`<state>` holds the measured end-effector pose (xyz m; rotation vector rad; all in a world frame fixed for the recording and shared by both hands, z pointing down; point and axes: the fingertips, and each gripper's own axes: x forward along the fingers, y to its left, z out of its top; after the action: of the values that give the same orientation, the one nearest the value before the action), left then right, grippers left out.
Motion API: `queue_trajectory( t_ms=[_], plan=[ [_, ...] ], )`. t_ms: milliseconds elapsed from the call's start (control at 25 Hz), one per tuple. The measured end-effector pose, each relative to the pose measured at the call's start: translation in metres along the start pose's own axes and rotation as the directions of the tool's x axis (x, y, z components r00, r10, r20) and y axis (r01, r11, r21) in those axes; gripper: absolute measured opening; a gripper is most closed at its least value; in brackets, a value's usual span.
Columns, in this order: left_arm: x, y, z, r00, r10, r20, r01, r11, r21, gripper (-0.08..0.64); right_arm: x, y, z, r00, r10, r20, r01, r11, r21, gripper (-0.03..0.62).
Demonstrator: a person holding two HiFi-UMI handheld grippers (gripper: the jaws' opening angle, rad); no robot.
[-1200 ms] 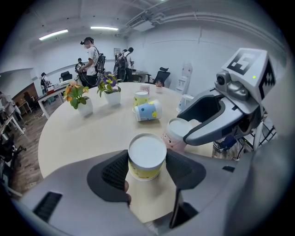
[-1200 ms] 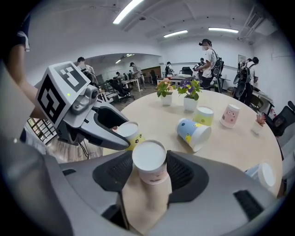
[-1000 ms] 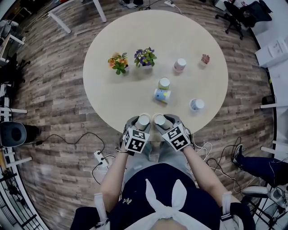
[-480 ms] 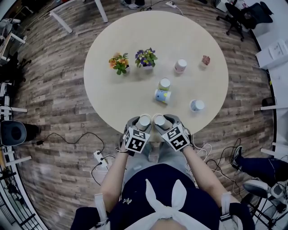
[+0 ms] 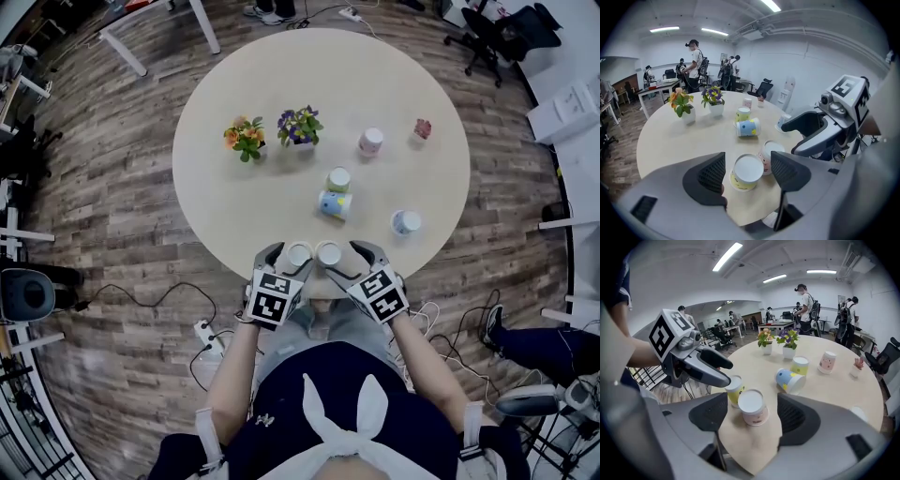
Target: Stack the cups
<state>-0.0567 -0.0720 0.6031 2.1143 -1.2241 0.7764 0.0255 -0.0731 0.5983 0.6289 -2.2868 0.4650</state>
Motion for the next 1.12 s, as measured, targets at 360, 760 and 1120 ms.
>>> queue_trajectory(
  t_ms=[360, 760, 1120],
  plan=[
    [-0.024, 0.01, 0.017, 0.996, -0.004, 0.09, 0.01, 0.998, -0.065, 0.293, -0.022, -0.058, 0.068, 0.986, -0.122, 0.11, 0.129, 0.99, -0.059, 0.322],
    [-0.035, 0.025, 0.02, 0.992, 0.05, 0.116, -0.039, 0.995, -0.096, 0.293, 0.035, -0.058, 0.107, 0.995, -0.099, -0.008, 0.092, 0.954, -0.286, 0.307],
    [-0.043, 0.033, 0.014, 0.988, 0.079, 0.13, -0.055, 0.983, -0.177, 0.293, 0.105, -0.073, 0.065, 0.938, -0.177, -0.297, 0.005, 0.866, -0.501, 0.313]
  ],
)
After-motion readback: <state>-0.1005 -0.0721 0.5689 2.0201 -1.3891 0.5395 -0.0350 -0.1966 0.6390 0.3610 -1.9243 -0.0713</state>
